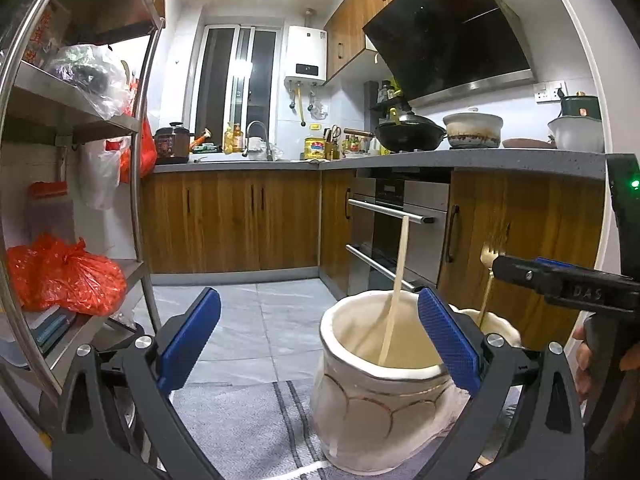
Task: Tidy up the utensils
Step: 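Open the right gripper over the shorter cup while the left releases chopstick into taller cup, then grasp the silver fork with the right gripper while the left grasps another chopstick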
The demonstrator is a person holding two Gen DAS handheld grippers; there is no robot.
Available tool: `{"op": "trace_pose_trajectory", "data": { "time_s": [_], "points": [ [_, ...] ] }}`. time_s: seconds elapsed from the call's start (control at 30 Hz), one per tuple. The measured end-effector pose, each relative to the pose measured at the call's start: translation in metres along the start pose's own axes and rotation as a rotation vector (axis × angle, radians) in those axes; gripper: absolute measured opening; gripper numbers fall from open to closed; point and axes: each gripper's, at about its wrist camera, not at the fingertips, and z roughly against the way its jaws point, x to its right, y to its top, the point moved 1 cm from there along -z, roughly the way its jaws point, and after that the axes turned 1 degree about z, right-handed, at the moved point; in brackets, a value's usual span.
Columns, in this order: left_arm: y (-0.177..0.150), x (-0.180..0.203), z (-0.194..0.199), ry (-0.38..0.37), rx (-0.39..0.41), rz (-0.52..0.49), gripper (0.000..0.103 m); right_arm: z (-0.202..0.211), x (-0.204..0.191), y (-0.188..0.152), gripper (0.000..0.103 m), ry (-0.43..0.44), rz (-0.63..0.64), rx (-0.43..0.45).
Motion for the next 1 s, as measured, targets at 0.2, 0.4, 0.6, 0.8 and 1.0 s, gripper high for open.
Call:
{"op": "trace_pose_trajectory", "data": {
  "time_s": [0.2,0.4,0.6,0.8,1.0],
  "points": [
    [0.01,0.004,0.01,-0.023,-0.001,0.009,0.097,0.027,0.007,0.006,0.098,-0.043,0.008,0.053],
    [0.014,0.02,0.043,-0.059,-0.031,-0.015,0.097,0.061,0.019,0.0,0.098,-0.016,0.002,0.074],
    [0.001,0.043,0.071,-0.092,-0.095,-0.073,0.097,0.09,0.031,-0.021,0.098,-0.02,0.009,0.068],
    [-0.031,0.055,0.082,-0.117,-0.257,-0.065,0.097,0.096,0.033,-0.056,0.098,-0.031,0.057,-0.052],
    [-0.064,0.063,0.082,-0.118,-0.427,-0.028,0.097,0.1,0.038,-0.08,0.098,-0.064,0.08,-0.128]
  ]
}}
